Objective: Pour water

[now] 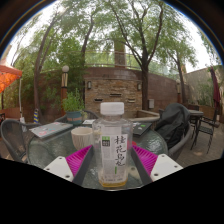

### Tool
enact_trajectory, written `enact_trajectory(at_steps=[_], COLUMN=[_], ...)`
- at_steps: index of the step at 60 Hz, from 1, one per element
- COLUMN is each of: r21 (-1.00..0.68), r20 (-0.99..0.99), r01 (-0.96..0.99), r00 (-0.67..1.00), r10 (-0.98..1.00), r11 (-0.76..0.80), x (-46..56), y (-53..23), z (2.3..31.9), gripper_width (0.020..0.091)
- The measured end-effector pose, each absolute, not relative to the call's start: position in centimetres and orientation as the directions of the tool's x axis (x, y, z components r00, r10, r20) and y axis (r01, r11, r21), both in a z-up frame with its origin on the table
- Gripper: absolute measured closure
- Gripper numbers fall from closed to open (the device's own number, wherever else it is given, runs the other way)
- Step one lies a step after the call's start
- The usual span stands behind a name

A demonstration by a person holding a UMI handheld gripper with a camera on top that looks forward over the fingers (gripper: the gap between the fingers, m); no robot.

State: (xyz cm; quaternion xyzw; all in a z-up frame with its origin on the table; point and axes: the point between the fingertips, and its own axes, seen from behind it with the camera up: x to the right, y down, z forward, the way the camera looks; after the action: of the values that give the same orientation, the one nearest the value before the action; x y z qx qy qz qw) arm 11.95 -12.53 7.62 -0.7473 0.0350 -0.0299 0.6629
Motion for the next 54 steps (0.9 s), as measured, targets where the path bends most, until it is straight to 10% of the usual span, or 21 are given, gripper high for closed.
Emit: enact_trajectory(at_steps=[4,7,25,34,44,54], r21=[-0.994,-0.992,-0.986,-0.899,-0.410,0.246], r20=[-0.004,-0.019,0.054,0.416,0.911,0.969], r01=[-0.019,-0.038,0.028,0.379,0.875,0.952], r00=[0.992,0.987,0.986,0.896,0.406,-0.246], r10=[-0.130,-0.157,-0.155,-0.158,-0.075,0.019], r11=[-0.109,-0.120,-0.167,-0.218,-0.258,-0.182], x=[12.3,12.9,12.4,15.2,16.0,14.1], y=[-11.4,-10.7,-9.4,-6.2,-0.5,4.0], z=[7.9,7.1,7.6,9.8,14.0,16.0], gripper_width=[0.0308,0.0482,0.0641,0.0641,0.0641,0.0641])
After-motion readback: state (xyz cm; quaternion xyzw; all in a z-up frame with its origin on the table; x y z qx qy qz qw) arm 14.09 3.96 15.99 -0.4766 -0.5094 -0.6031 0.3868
